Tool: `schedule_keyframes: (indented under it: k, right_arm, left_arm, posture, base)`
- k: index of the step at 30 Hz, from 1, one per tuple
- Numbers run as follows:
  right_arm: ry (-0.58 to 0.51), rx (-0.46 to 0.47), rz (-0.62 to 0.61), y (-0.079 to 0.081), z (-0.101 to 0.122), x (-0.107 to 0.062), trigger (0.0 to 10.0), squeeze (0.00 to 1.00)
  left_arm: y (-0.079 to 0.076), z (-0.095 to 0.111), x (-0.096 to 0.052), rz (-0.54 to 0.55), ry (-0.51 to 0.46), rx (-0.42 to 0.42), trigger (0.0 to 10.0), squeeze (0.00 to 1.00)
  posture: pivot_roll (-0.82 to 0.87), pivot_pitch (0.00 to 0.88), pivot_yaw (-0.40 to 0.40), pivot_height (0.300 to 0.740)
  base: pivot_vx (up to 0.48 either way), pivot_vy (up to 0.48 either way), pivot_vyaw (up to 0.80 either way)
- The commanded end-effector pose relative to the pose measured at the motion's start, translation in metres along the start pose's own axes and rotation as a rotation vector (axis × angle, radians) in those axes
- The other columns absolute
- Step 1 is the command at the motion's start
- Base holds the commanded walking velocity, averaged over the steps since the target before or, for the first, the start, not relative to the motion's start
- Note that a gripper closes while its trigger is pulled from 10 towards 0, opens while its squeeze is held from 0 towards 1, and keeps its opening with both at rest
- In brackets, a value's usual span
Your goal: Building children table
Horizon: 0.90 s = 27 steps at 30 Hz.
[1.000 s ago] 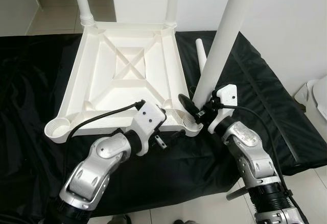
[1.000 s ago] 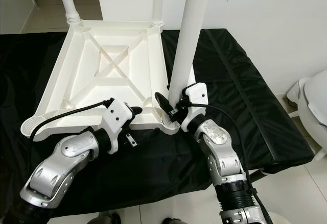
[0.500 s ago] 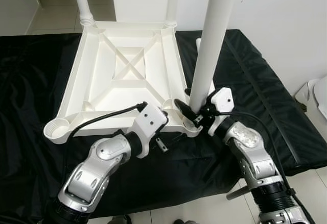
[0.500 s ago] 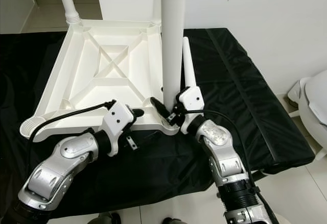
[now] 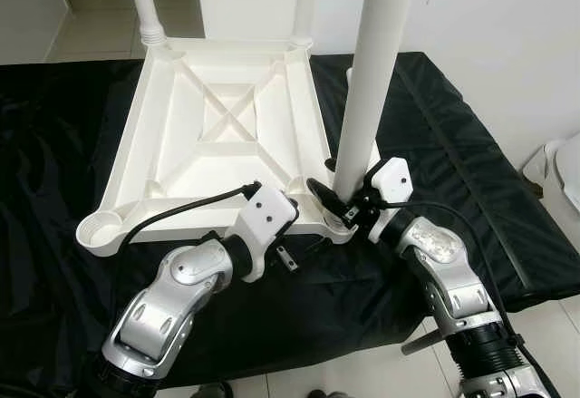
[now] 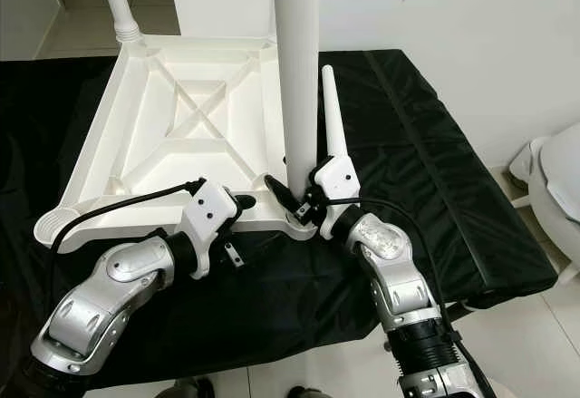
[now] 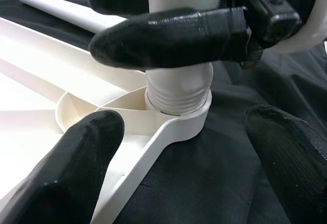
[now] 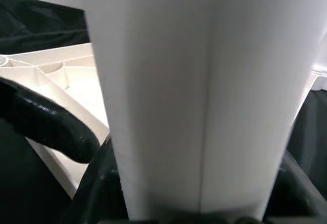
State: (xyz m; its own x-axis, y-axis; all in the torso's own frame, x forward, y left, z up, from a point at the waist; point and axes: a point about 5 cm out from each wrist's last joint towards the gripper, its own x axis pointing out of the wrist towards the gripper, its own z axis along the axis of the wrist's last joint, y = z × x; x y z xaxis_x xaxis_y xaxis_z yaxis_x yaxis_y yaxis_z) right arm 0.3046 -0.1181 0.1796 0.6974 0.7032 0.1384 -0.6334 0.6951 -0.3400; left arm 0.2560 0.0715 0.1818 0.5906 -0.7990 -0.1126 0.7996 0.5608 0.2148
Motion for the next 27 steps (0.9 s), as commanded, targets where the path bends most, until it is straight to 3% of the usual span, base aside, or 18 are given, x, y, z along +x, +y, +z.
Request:
schedule_keyframes:
  k: [1,9,21,27]
  right_arm:
    - [0.153,0.049,-0.004,0.005,-0.032,-0.012,10.0,0.0]
    - [0.189,0.1,-0.048,0.004,-0.045,-0.017,10.0,0.0]
    - [0.253,0.325,-0.208,-0.006,-0.056,-0.015,10.0,0.0]
    - [0.283,0.352,-0.264,-0.011,-0.064,-0.019,10.0,0.0]
  left_arm:
    - [-0.003,0.002,-0.001,-0.019,-0.006,-0.001,10.0,0.0]
    - [-0.003,0.004,0.0,-0.022,-0.012,0.0,10.0,0.0]
    - [-0.004,0.007,-0.001,-0.026,-0.018,0.005,10.0,0.0]
    - [-0.003,0.008,-0.002,-0.023,-0.018,0.007,10.0,0.0]
  posture:
    - [0.0,0.147,-0.022,0.74]
    - [0.01,0.145,-0.024,0.74]
    - [0.01,0.147,-0.018,0.74]
    - [0.02,0.151,-0.014,0.74]
  base:
    - [0.0,0.0,0.0]
    - [0.0,0.0,0.0]
    - [0.0,0.0,0.0]
    - [0.0,0.0,0.0]
